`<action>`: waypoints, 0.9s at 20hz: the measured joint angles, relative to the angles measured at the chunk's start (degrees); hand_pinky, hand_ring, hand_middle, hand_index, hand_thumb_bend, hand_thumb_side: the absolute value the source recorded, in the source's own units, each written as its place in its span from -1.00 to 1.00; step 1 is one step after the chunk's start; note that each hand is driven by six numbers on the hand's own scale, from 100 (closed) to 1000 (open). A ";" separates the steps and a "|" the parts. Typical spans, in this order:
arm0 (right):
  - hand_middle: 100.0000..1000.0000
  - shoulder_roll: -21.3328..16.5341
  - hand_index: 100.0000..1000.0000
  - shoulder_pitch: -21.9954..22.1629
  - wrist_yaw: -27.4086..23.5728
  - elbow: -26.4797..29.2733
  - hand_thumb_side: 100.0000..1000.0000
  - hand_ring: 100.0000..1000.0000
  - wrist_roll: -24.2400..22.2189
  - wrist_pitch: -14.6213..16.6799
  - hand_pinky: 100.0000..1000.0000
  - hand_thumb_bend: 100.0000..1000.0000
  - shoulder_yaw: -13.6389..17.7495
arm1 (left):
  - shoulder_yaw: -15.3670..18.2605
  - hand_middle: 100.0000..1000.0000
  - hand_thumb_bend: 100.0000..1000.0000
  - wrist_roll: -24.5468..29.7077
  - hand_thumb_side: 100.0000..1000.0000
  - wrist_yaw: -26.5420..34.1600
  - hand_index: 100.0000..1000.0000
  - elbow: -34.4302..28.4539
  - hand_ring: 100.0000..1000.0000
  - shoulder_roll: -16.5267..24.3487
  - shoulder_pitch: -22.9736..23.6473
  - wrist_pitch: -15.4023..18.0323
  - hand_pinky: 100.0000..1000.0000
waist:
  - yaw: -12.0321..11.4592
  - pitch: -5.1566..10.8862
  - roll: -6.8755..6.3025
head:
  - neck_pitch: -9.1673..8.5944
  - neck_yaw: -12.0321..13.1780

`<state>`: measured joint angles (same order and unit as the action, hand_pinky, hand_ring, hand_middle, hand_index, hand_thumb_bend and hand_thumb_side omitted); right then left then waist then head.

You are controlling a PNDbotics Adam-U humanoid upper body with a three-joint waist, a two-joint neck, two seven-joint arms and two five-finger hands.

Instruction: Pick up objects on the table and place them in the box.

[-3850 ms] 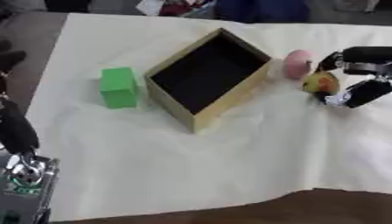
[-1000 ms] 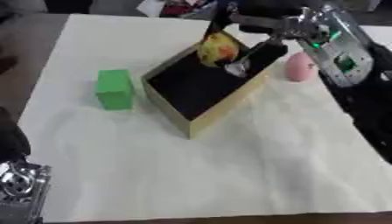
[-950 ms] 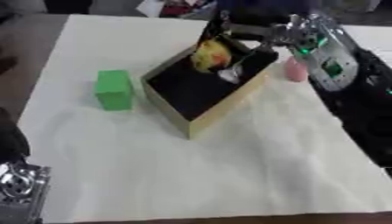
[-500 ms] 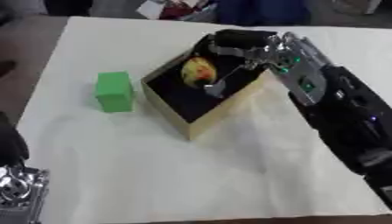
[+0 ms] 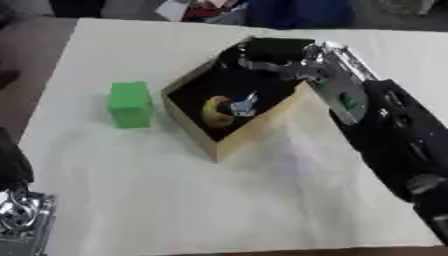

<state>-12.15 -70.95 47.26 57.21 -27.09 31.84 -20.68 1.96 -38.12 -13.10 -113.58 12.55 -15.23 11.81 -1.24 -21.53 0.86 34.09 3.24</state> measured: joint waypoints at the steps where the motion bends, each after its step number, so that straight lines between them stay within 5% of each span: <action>1: 0.57 -0.25 0.79 0.22 -0.08 0.40 0.58 0.74 0.17 0.04 0.84 -0.61 0.29 | 0.00 0.17 -0.70 0.01 1.00 0.00 0.60 0.00 0.15 0.00 0.00 -0.01 0.45 | 0.05 0.00 0.00 | 0.00 0.07; 5: 0.56 -1.90 0.79 1.25 -2.15 3.69 0.39 0.73 1.11 -0.87 0.85 -0.70 2.37 | 0.00 0.18 -0.70 0.02 1.00 0.00 0.60 0.00 0.15 0.00 0.00 -0.02 0.45 | 0.33 0.00 -0.03 | -0.03 0.28; 12: 0.63 -8.91 0.80 2.13 -6.97 7.83 0.09 0.78 0.46 -4.65 0.87 -0.49 6.29 | 0.06 0.18 -0.71 -0.04 1.00 -0.08 0.60 0.00 0.15 0.00 0.15 -0.09 0.45 | 1.46 0.02 -0.02 | -0.03 1.58; 18: 0.65 -16.10 0.81 3.24 -8.11 7.57 0.22 0.81 -0.64 -5.60 0.88 -0.37 8.00 | 0.06 0.18 -0.71 -0.04 1.00 -0.12 0.60 0.00 0.15 0.00 0.16 -0.29 0.45 | 1.64 0.12 -0.20 | -0.03 1.95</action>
<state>-28.25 -67.71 39.14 64.78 -27.73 26.24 -12.68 2.02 -38.15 -13.22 -113.58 12.55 -15.07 11.52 0.40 -21.41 0.66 34.06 5.18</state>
